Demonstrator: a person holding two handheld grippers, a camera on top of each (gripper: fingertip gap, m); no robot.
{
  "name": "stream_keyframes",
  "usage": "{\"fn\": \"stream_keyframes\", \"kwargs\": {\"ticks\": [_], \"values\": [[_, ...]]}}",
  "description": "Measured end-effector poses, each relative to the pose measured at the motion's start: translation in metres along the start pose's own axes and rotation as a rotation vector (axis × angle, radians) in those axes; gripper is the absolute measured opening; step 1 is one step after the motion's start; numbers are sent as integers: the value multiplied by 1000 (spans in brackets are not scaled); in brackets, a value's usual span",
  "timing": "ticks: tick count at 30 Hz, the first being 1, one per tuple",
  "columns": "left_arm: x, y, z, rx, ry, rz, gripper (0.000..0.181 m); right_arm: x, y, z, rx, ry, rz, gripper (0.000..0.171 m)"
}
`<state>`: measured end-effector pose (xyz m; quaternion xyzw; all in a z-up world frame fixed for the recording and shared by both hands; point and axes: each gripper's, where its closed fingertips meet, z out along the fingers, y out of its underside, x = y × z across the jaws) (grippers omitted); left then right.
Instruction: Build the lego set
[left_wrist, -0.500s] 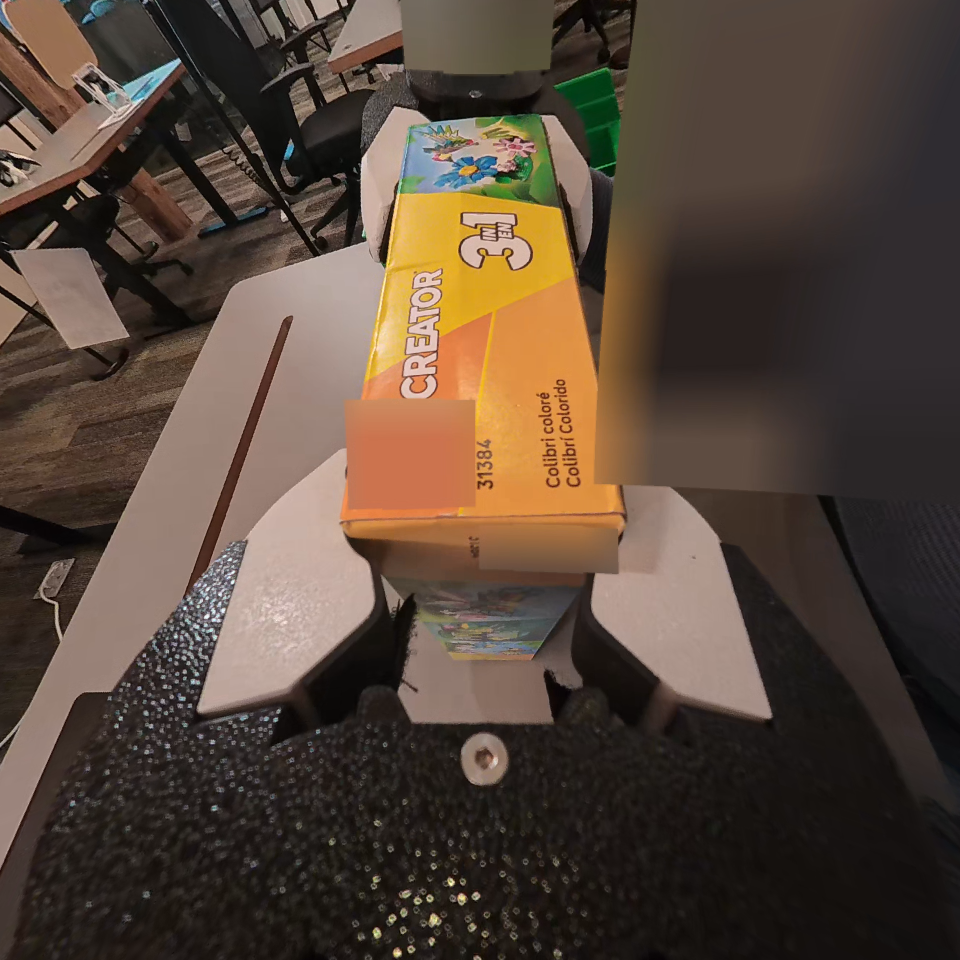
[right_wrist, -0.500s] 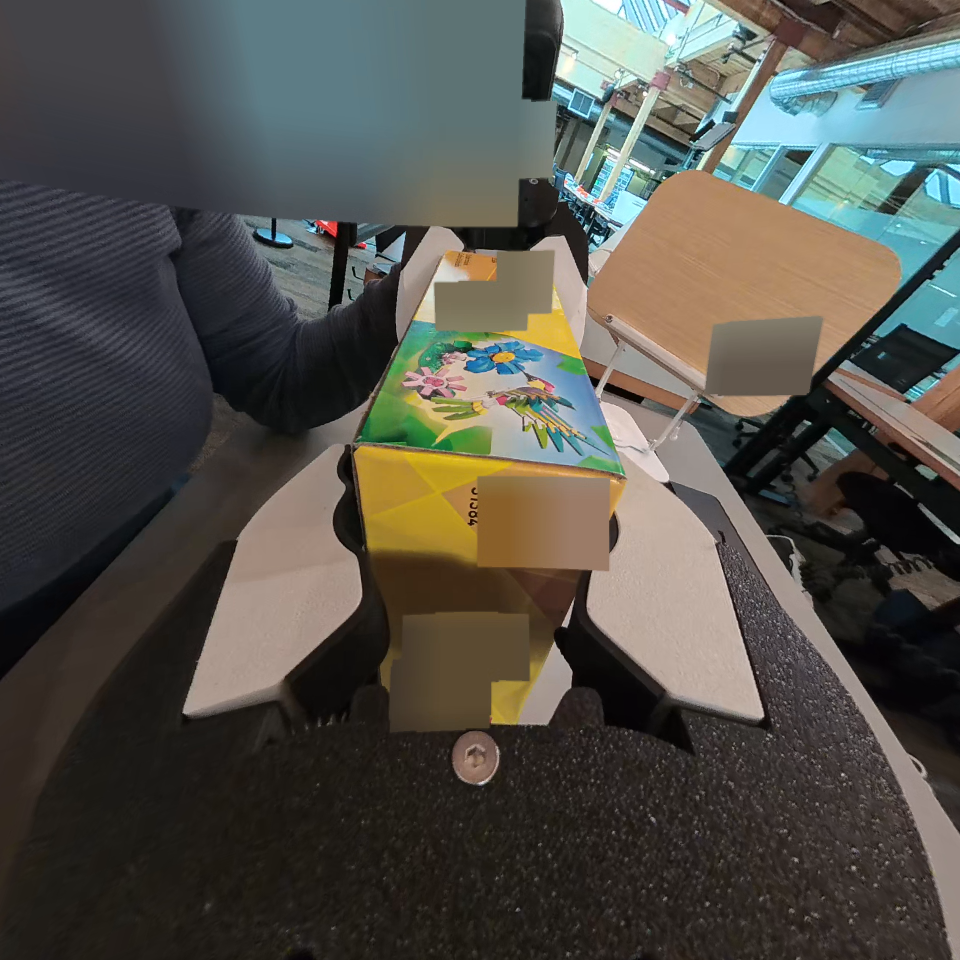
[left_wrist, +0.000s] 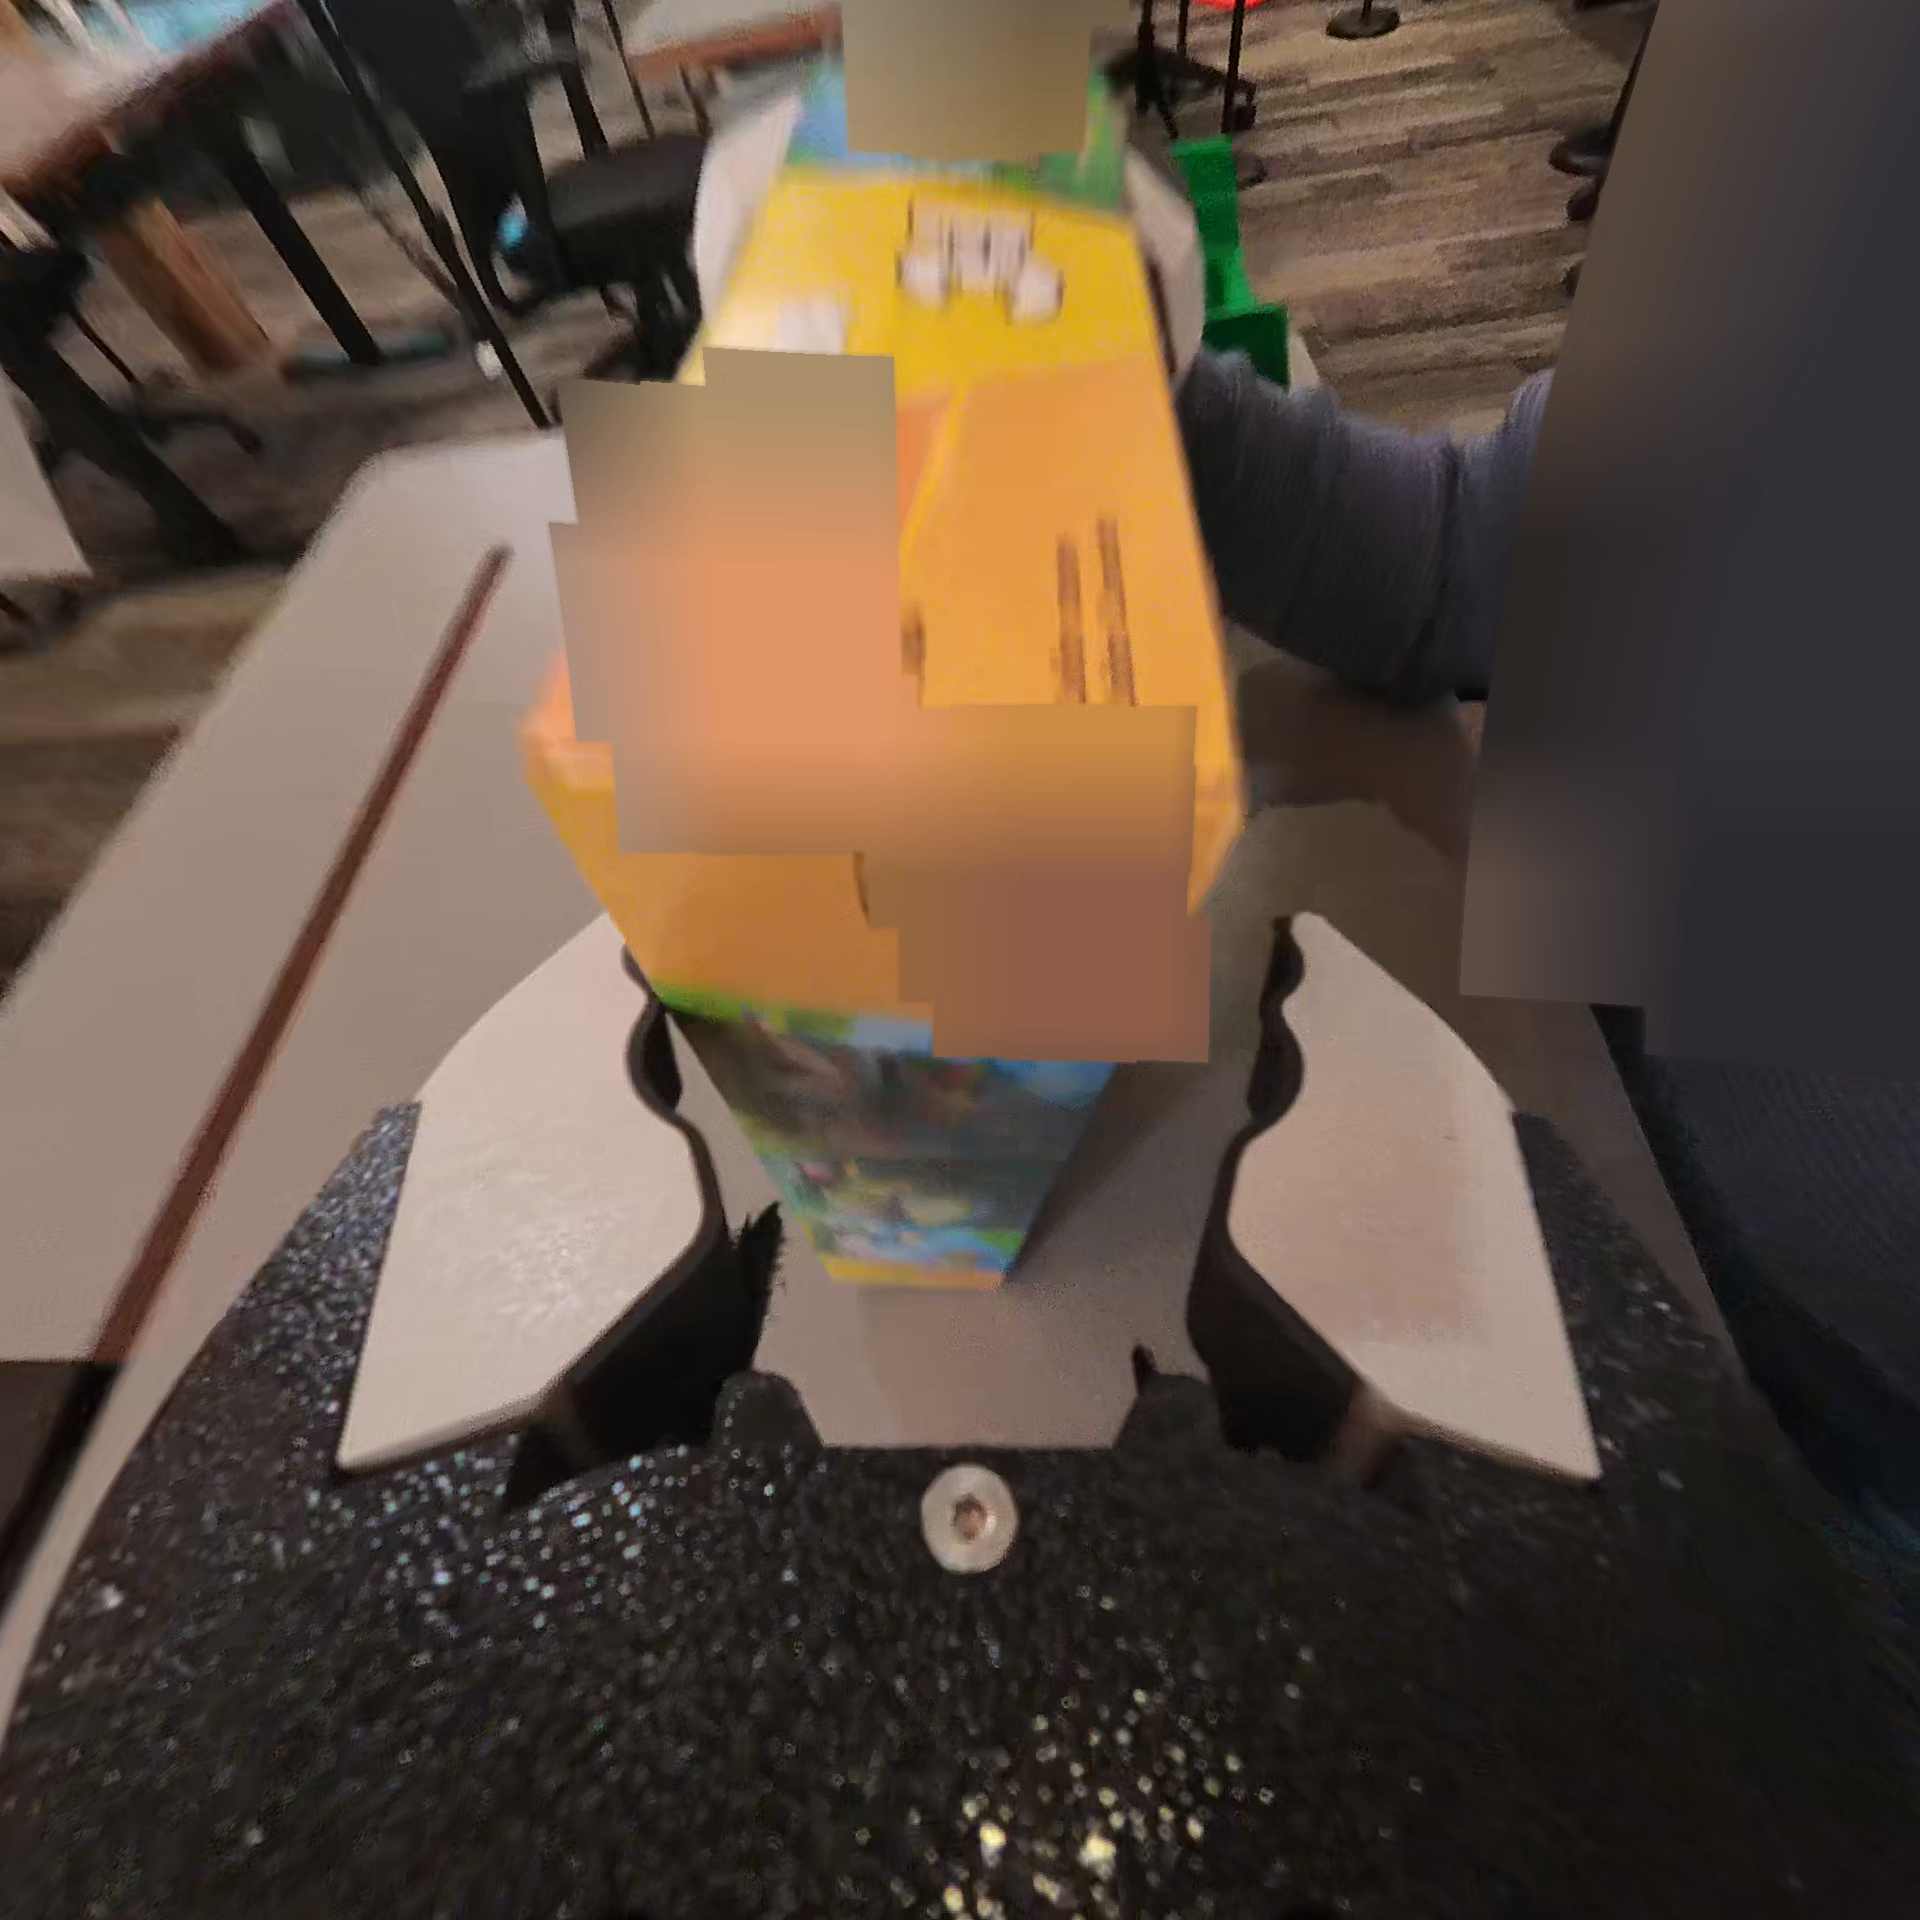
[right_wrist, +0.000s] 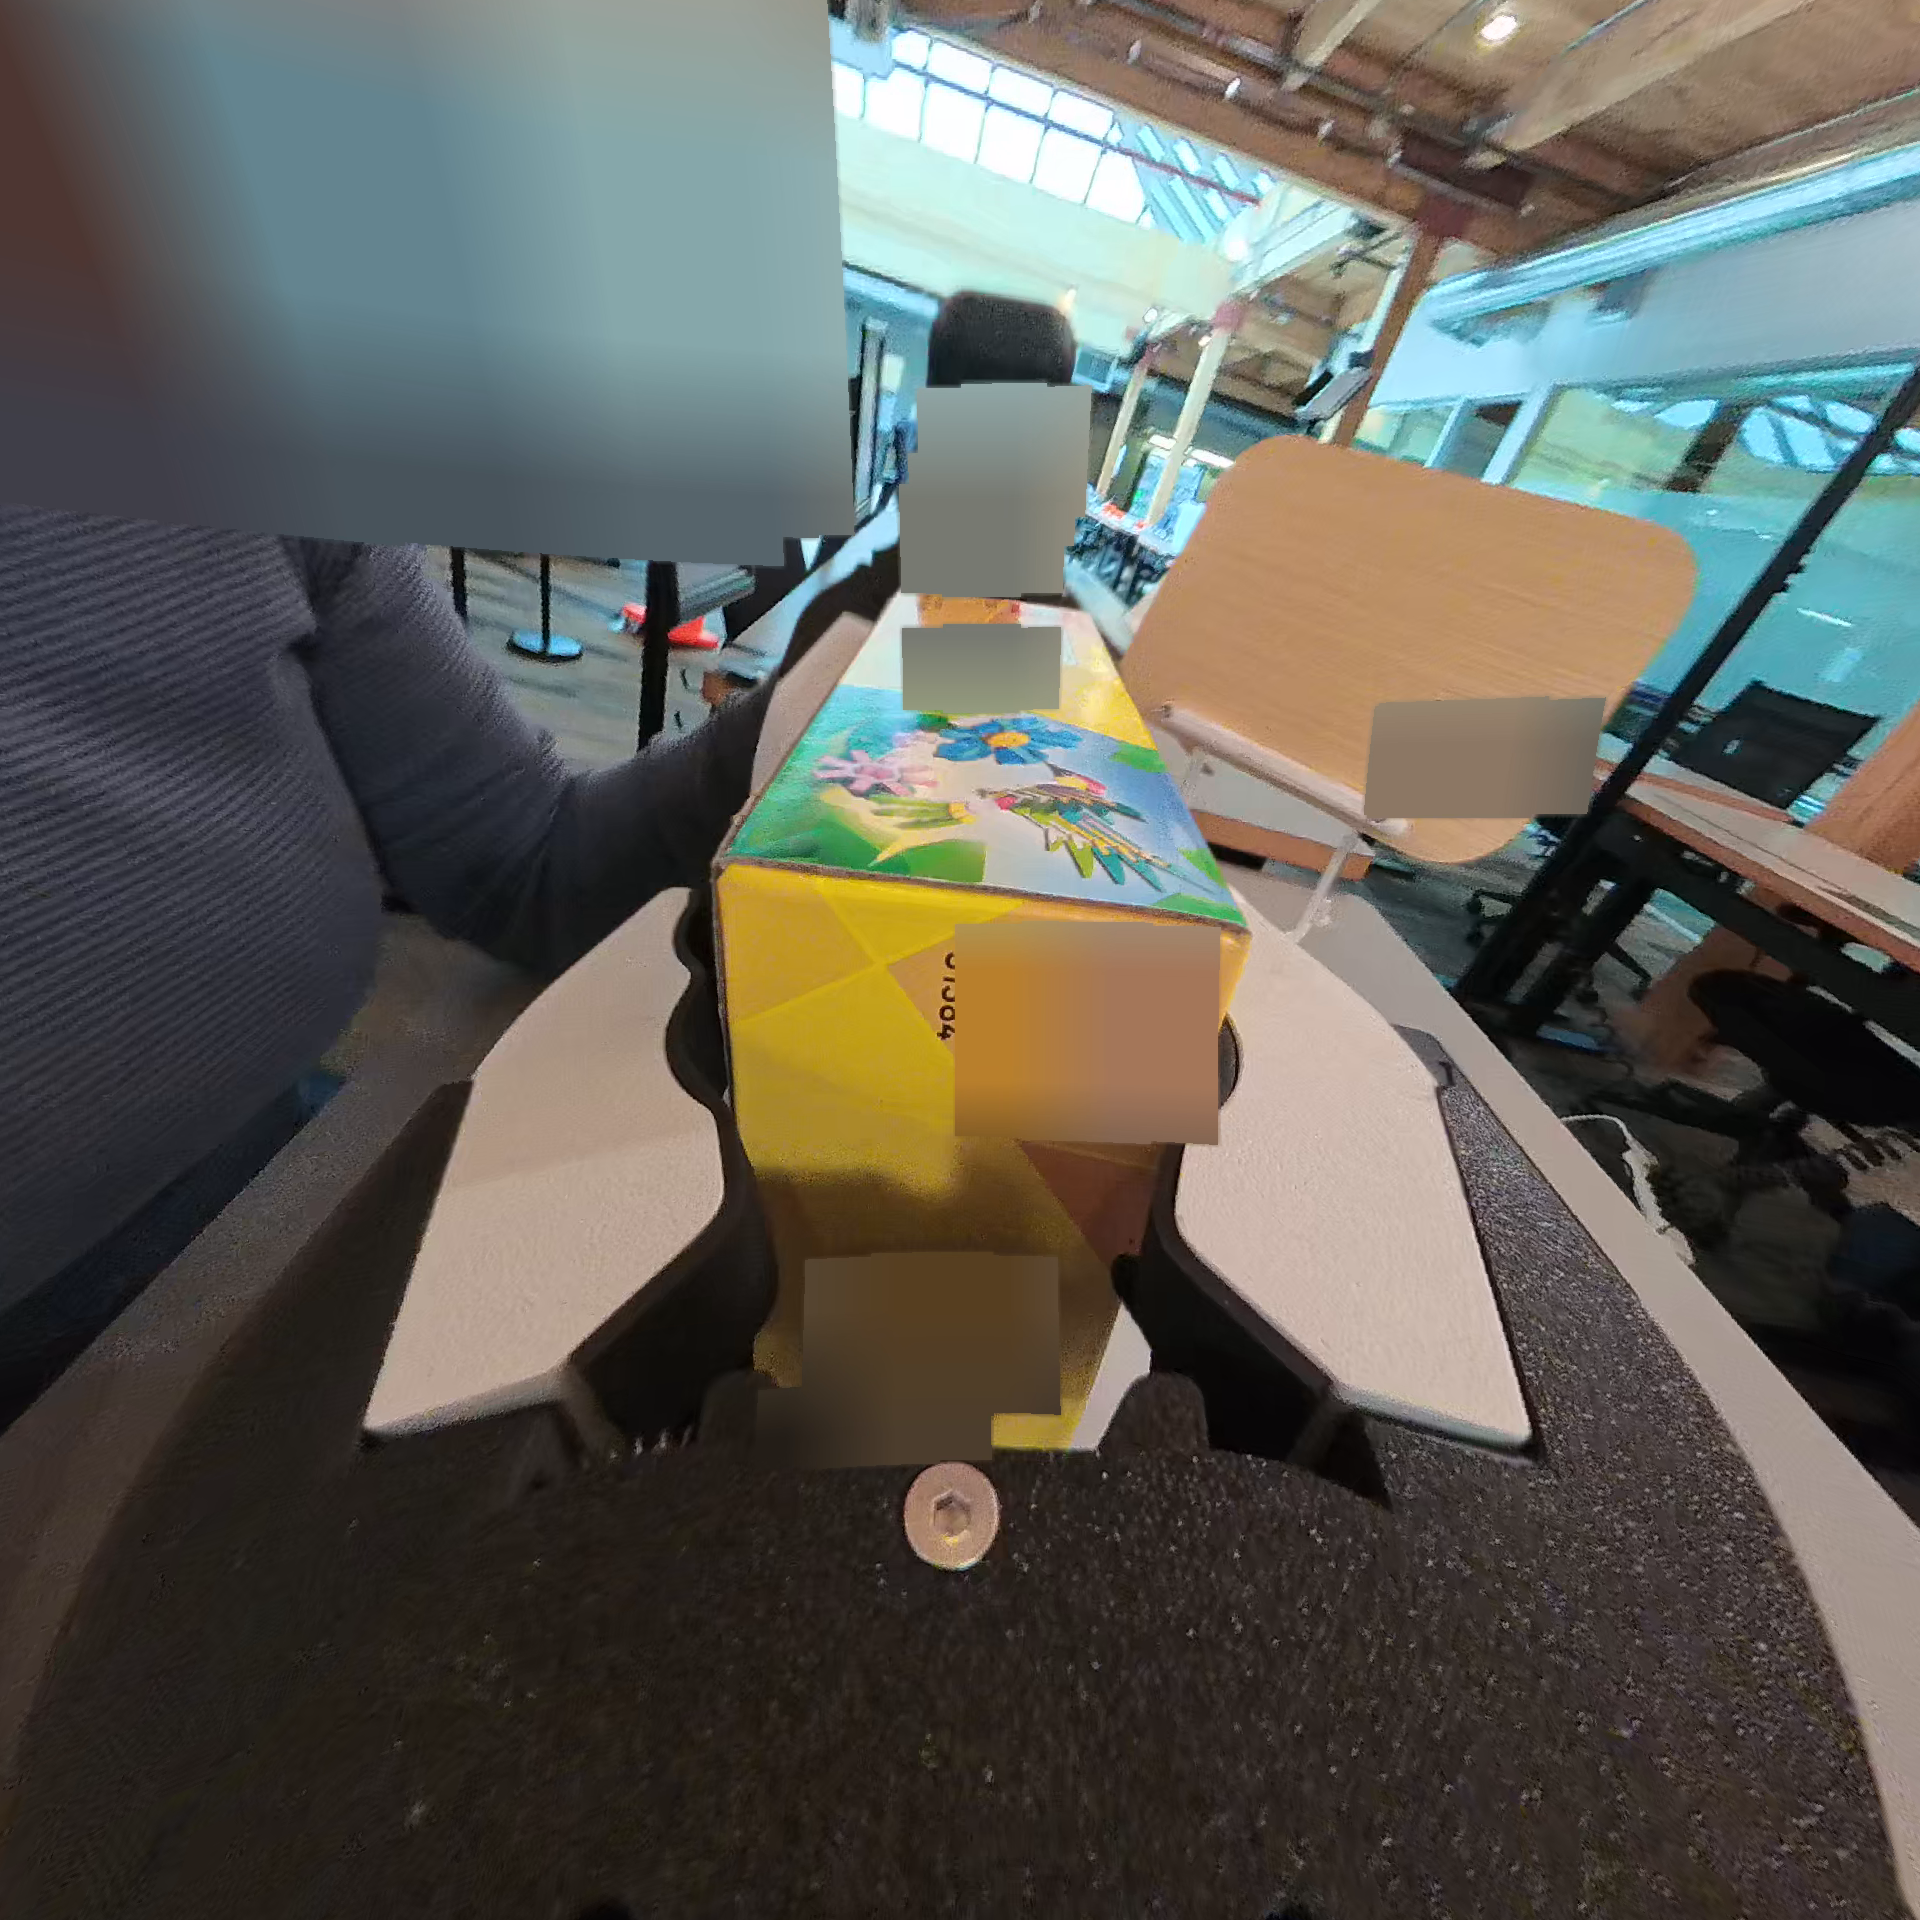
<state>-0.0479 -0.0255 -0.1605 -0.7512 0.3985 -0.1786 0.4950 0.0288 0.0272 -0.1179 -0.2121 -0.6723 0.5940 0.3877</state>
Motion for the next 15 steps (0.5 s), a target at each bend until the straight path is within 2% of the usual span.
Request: {"fn": "stream_keyframes", "kwargs": {"ticks": [1, 4, 7, 15], "values": [[-3, 11, 2, -22, 23, -35, 110, 5, 0, -1, 21, 19, 14, 87], [-12, 15, 4, 47, 76, -97, 100, 15, -1, -6, 92, 40, 53, 87], [-20, 9, 6, 90, 71, -105, 72, 20, -2, -12, 150, 38, 92, 87], [-27, -12, 18, 127, 32, -124, 71, 37, -2, -36, 287, 78, 164, 87]]}}
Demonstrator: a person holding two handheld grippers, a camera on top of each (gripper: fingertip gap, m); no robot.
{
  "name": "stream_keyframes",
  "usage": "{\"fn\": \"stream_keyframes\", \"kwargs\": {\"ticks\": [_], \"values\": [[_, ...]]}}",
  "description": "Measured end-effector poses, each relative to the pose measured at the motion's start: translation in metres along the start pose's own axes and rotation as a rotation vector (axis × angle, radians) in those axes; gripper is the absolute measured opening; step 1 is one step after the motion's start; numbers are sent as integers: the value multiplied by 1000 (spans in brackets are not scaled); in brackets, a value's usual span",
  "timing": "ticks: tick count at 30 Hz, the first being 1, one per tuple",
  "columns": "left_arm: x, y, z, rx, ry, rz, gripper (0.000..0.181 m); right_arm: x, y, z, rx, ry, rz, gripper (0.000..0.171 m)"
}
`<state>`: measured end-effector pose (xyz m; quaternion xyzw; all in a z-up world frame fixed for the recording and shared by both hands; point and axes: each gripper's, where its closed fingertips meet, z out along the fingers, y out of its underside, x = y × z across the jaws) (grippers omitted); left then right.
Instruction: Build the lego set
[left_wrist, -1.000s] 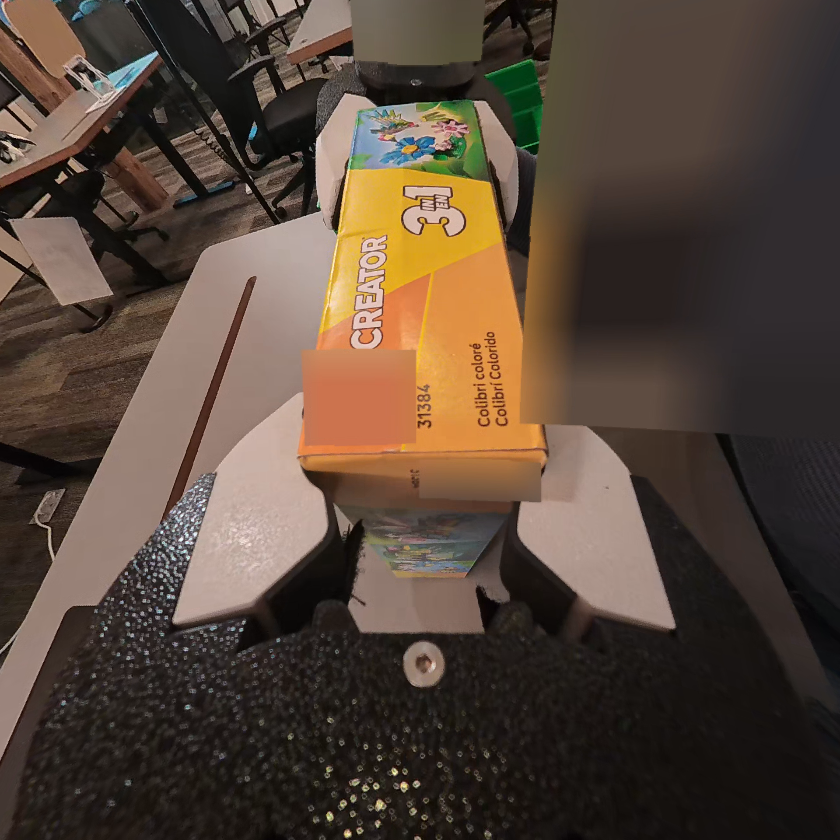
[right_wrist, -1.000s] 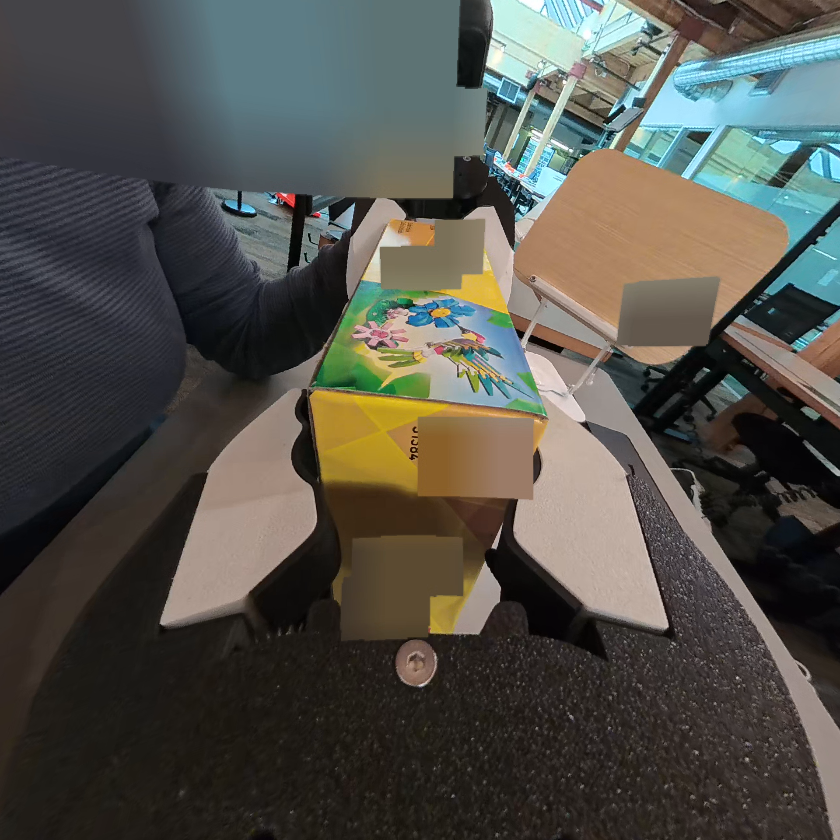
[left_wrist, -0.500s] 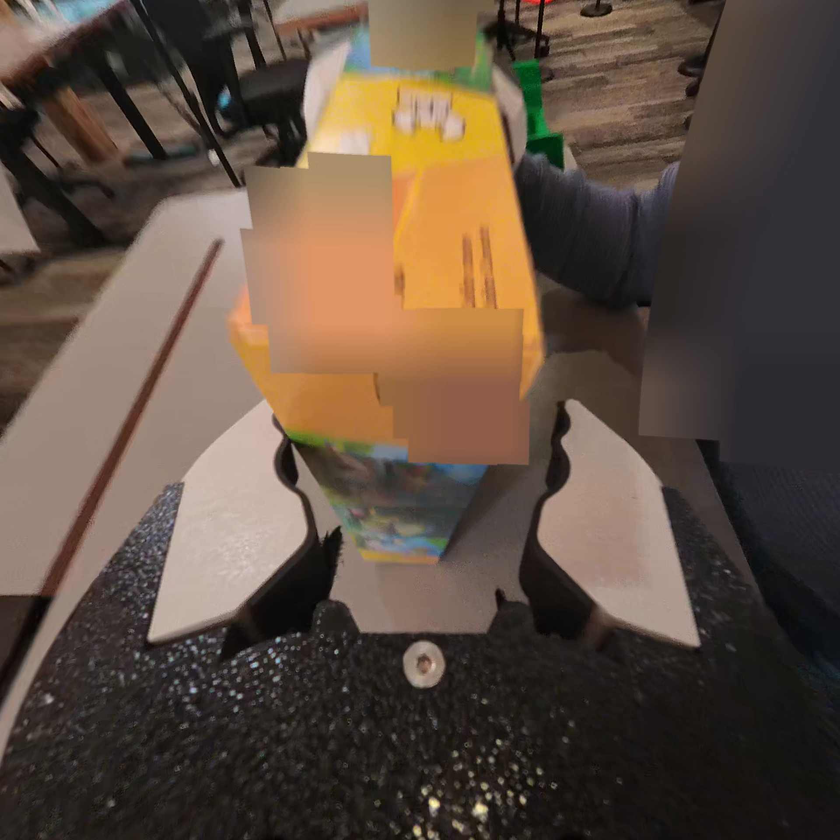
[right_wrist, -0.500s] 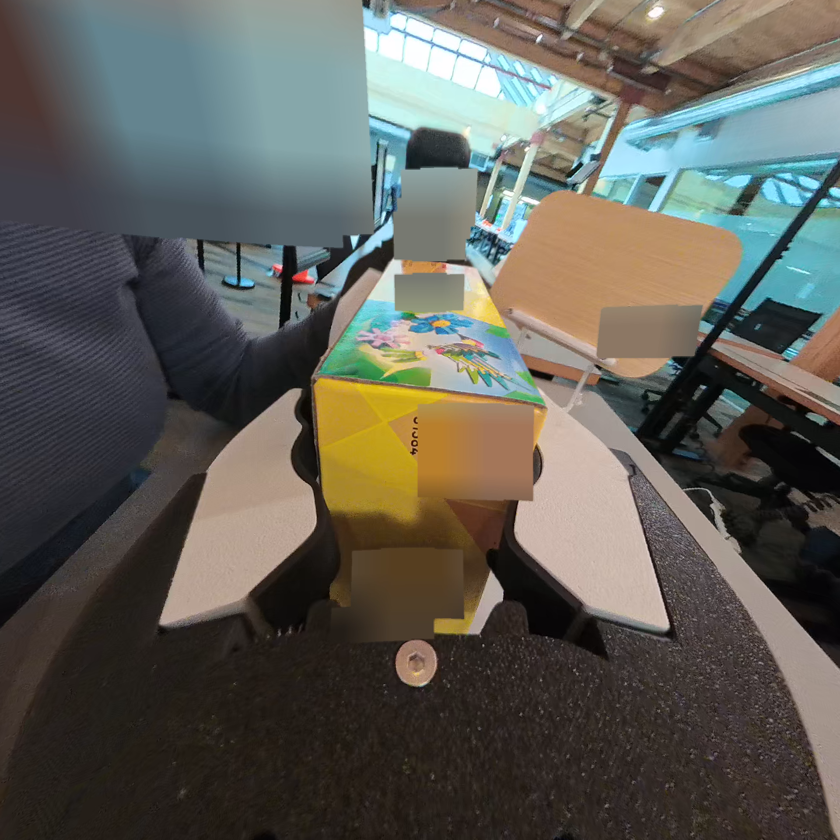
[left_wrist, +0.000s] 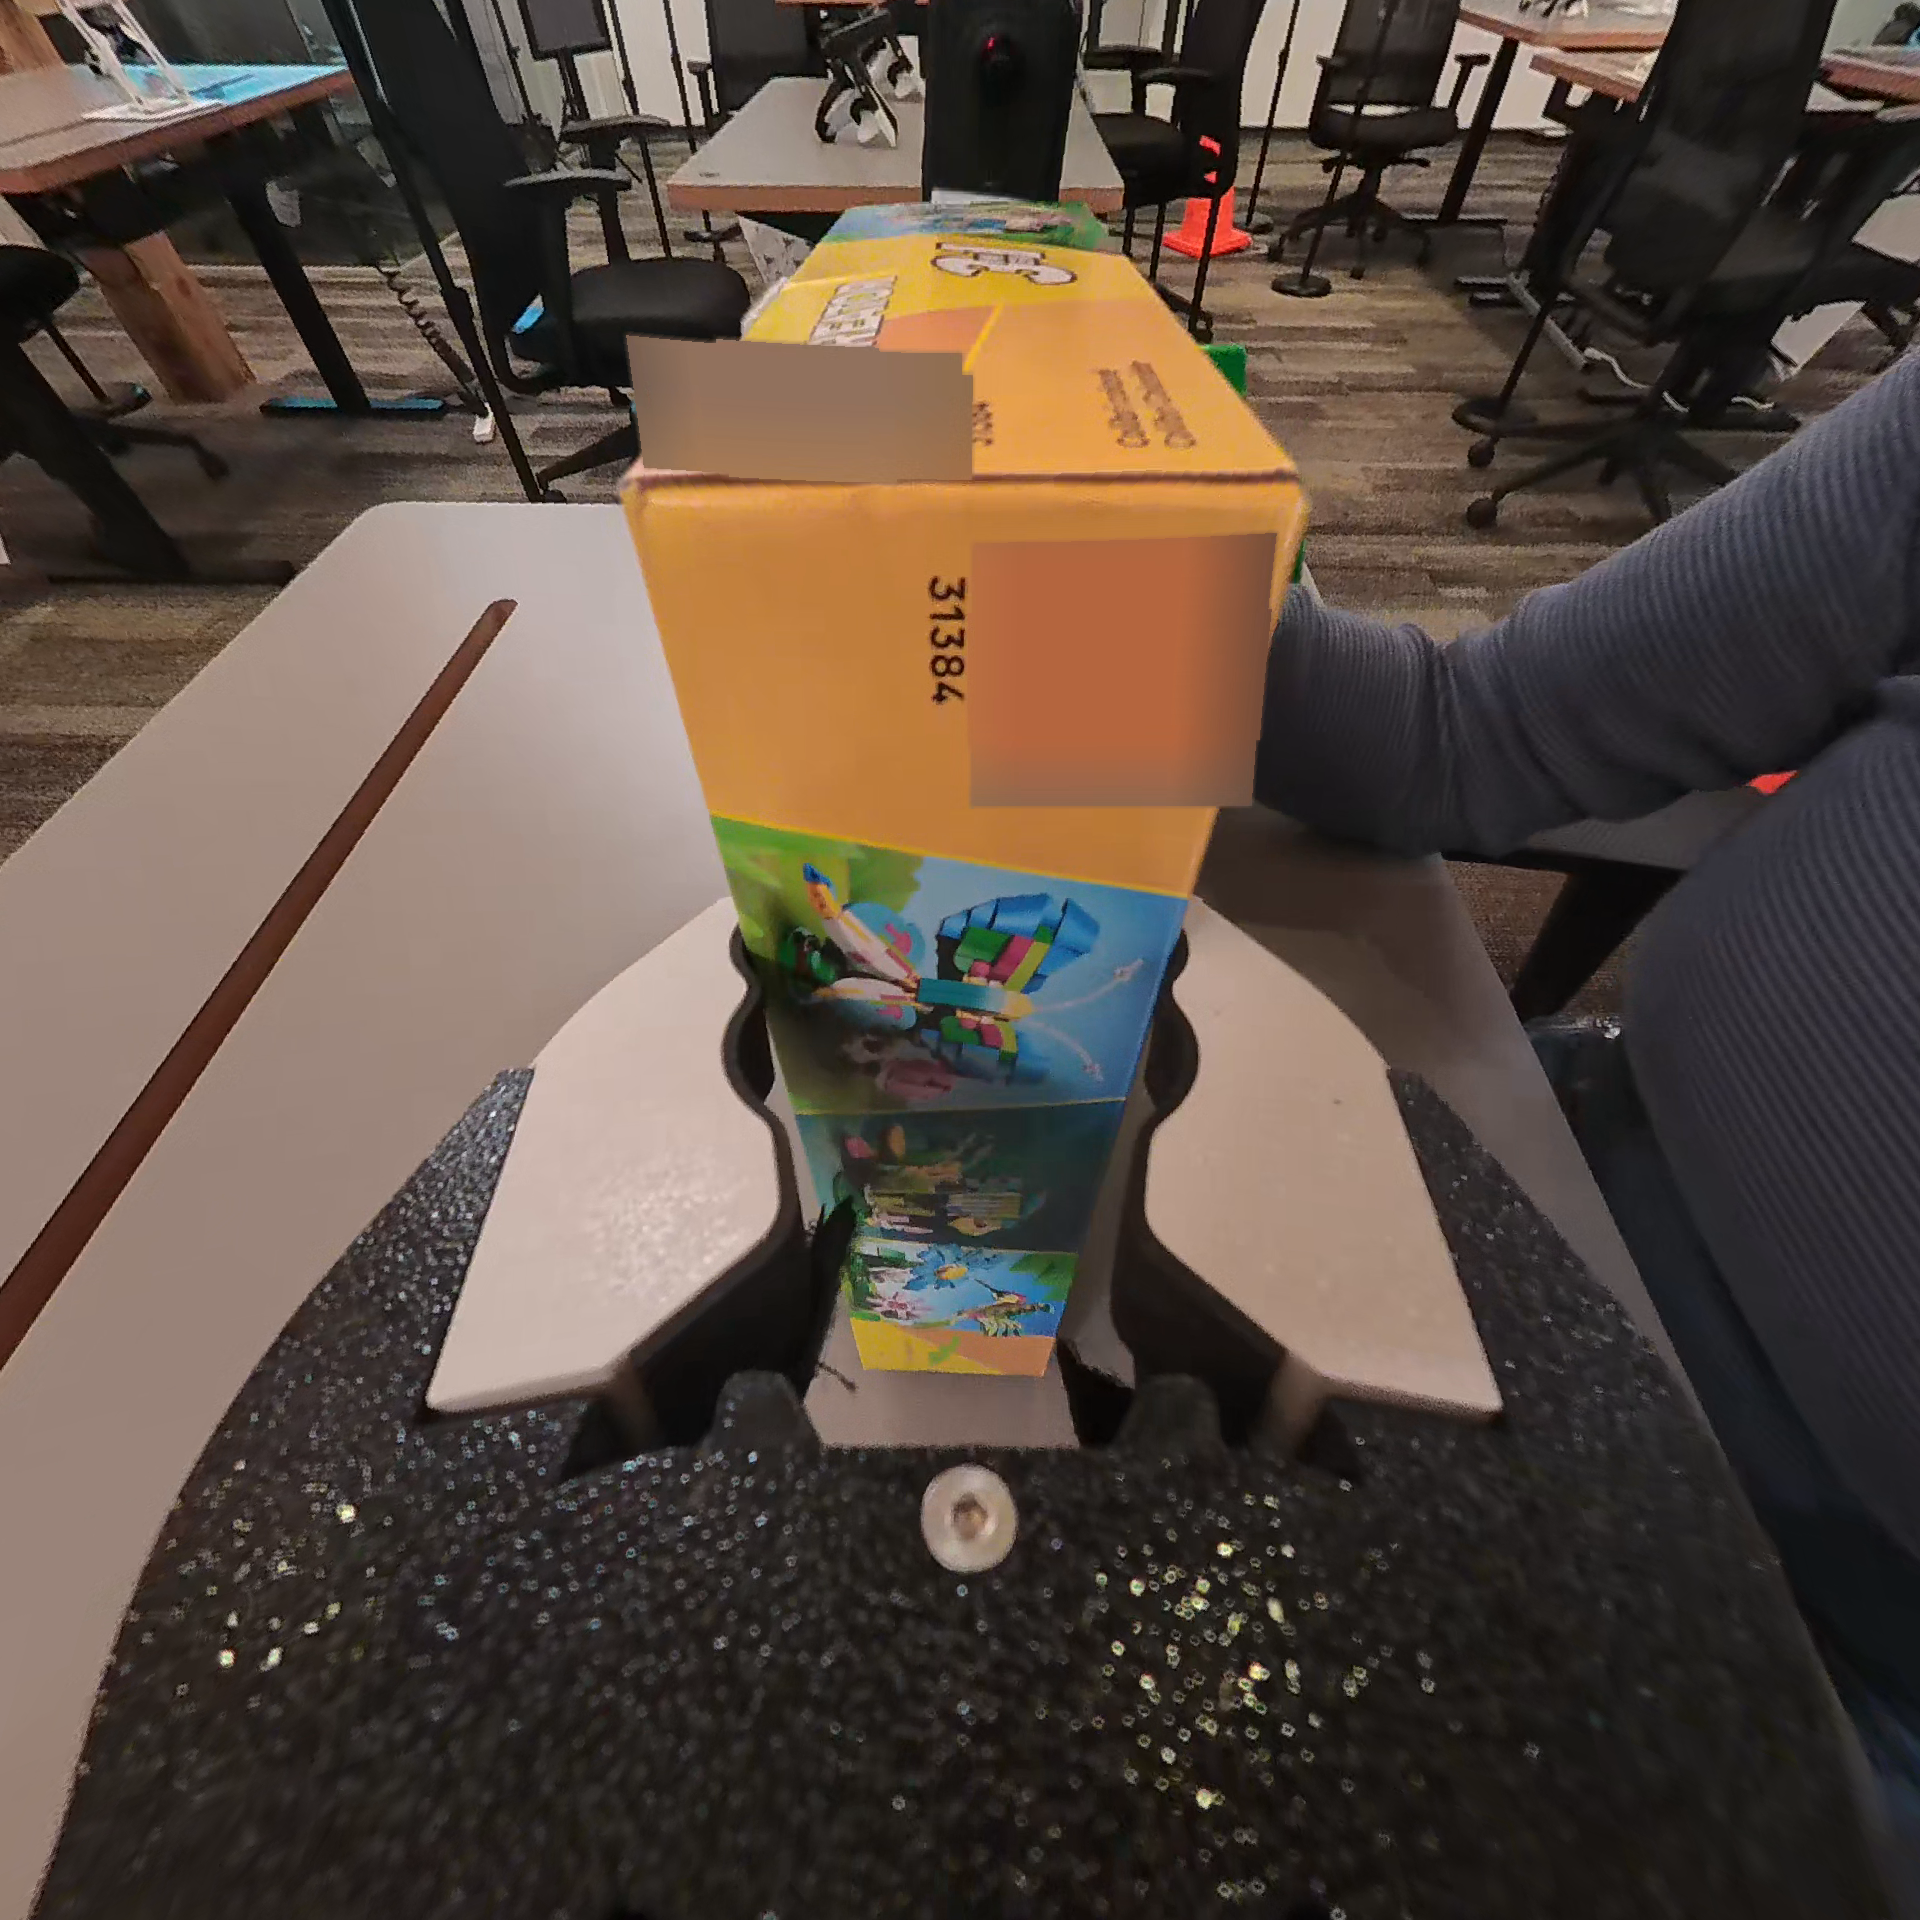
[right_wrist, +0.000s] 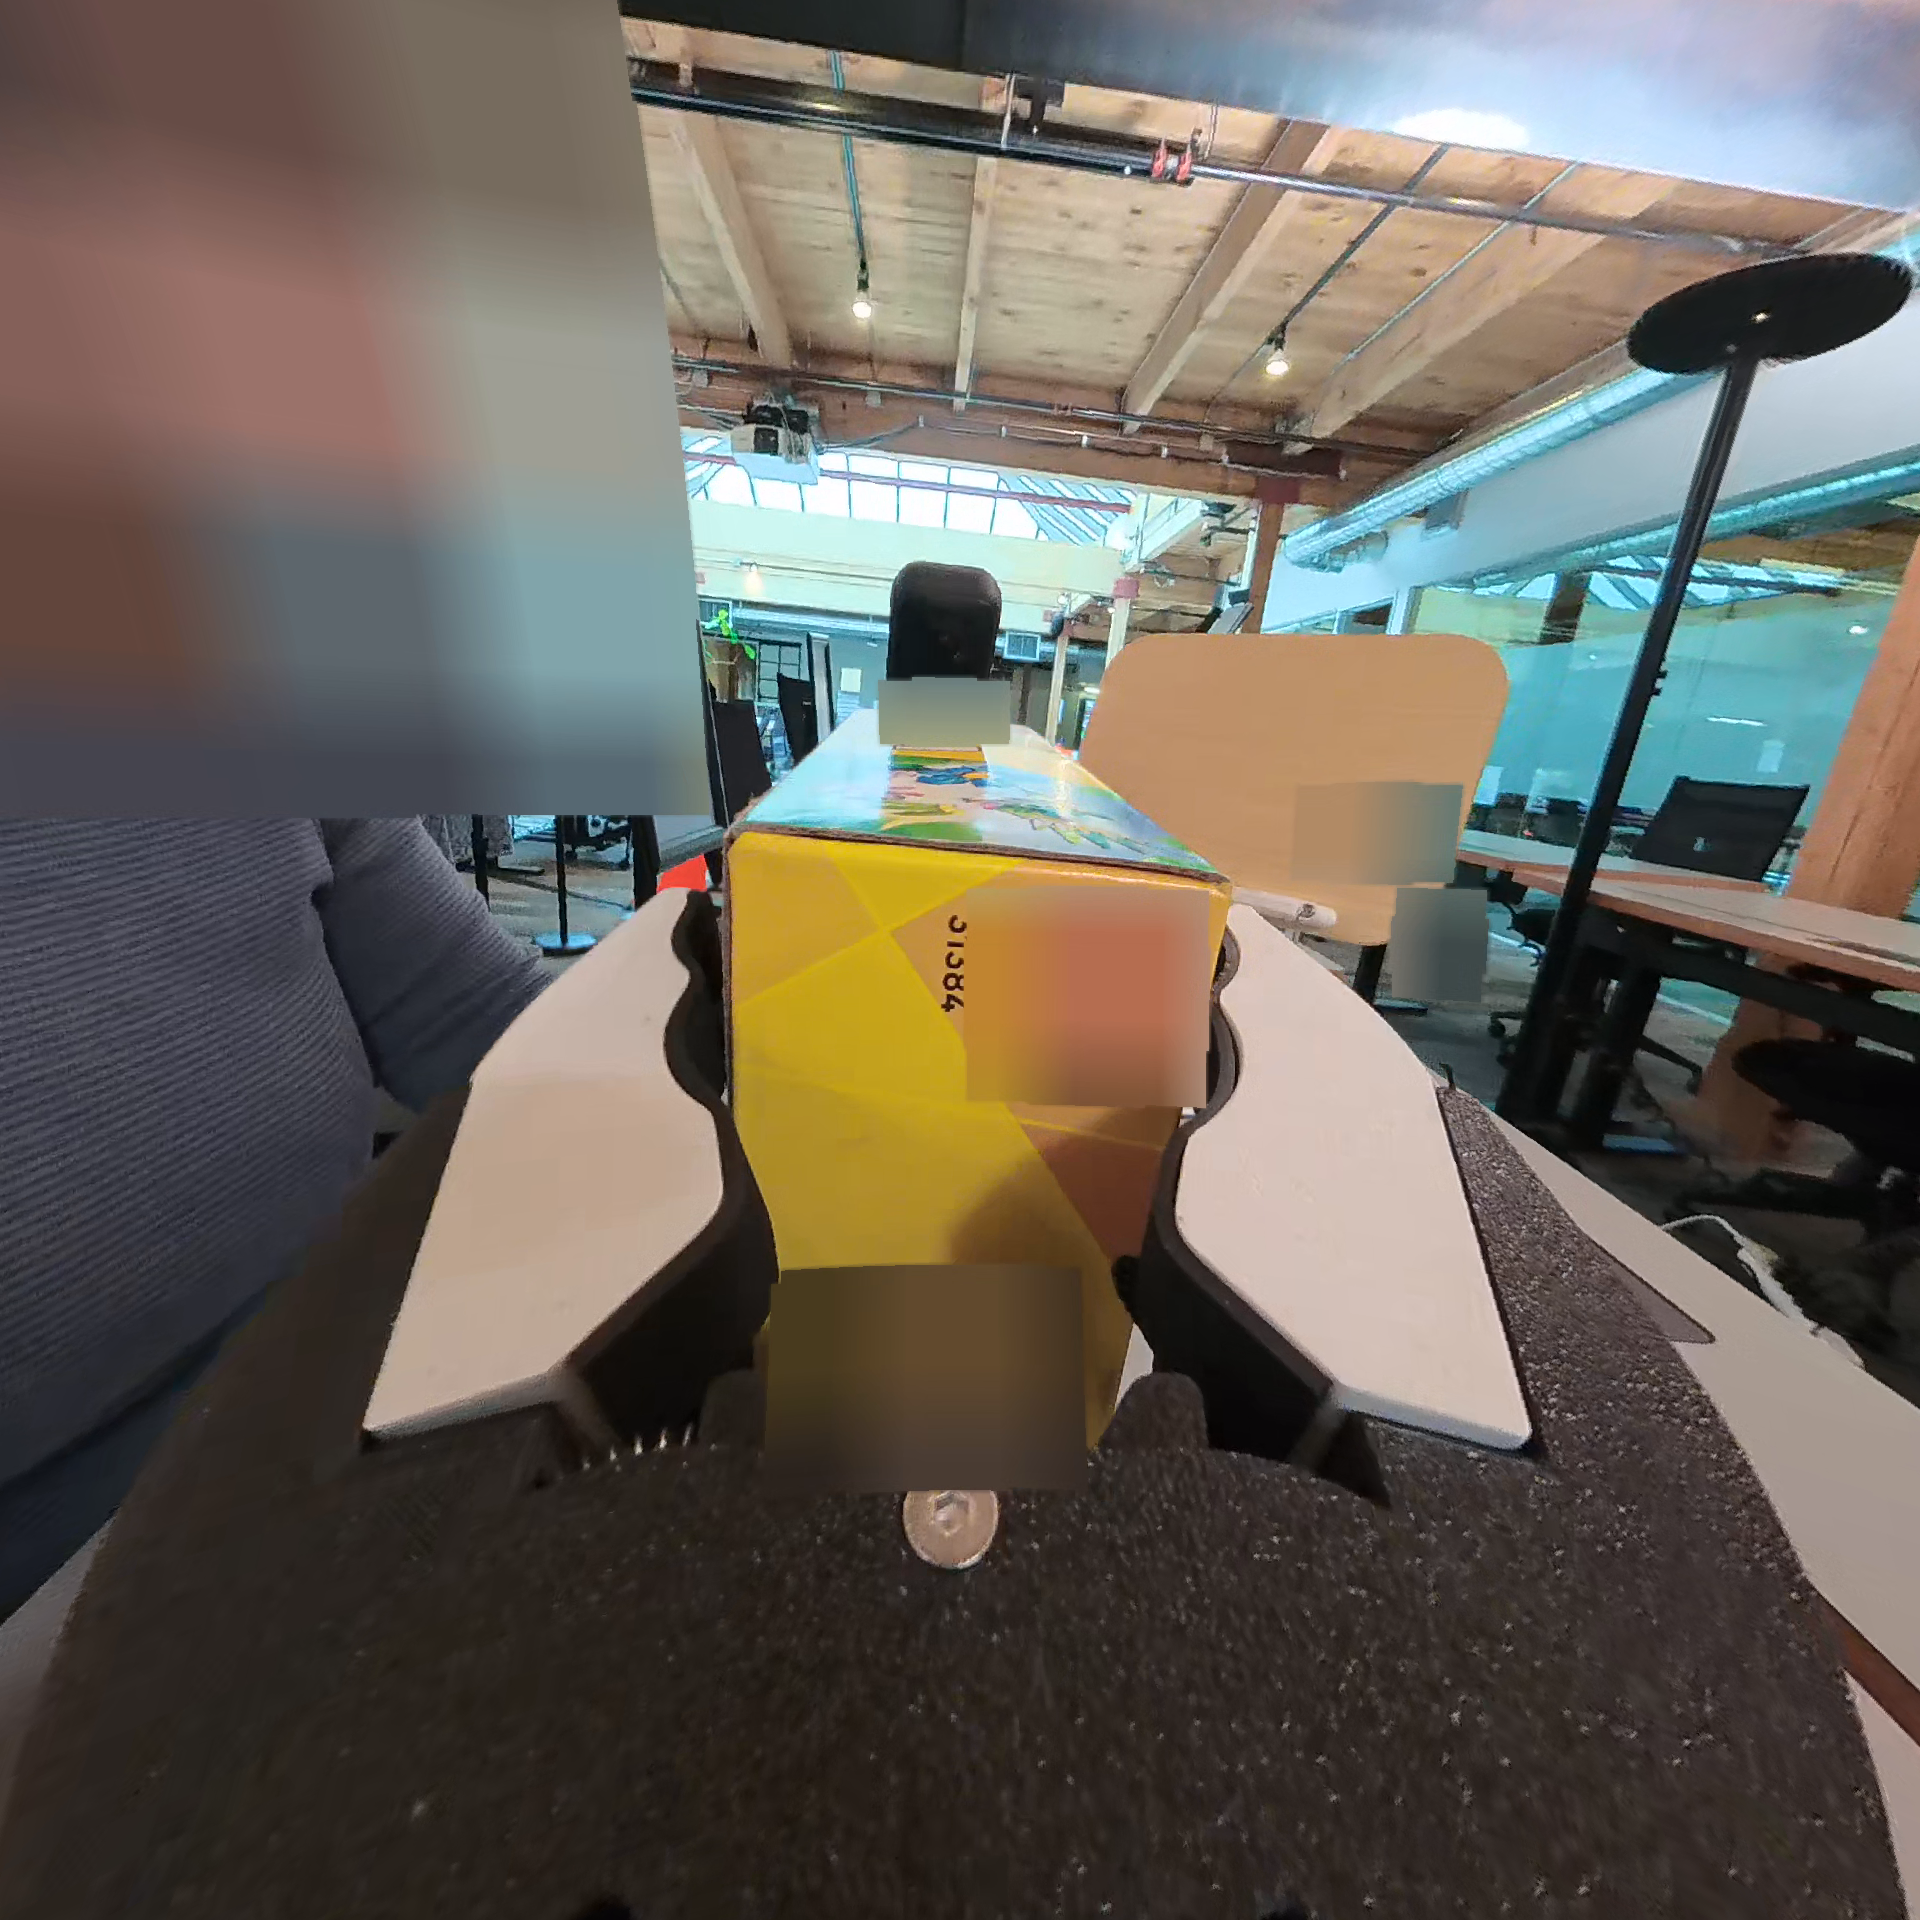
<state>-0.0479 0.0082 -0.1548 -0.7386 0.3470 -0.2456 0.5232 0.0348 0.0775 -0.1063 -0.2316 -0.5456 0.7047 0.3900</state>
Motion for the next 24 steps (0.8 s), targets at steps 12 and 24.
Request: {"fn": "stream_keyframes", "kwargs": {"ticks": [12, 24], "values": [[1, 0, 0, -10, -4, 0, 71, 1, 0, -1, 10, -3, 6, 87], [-7, -6, 3, 90, 21, -55, 99, 4, 11, 14, -122, 64, -14, 87]]}}
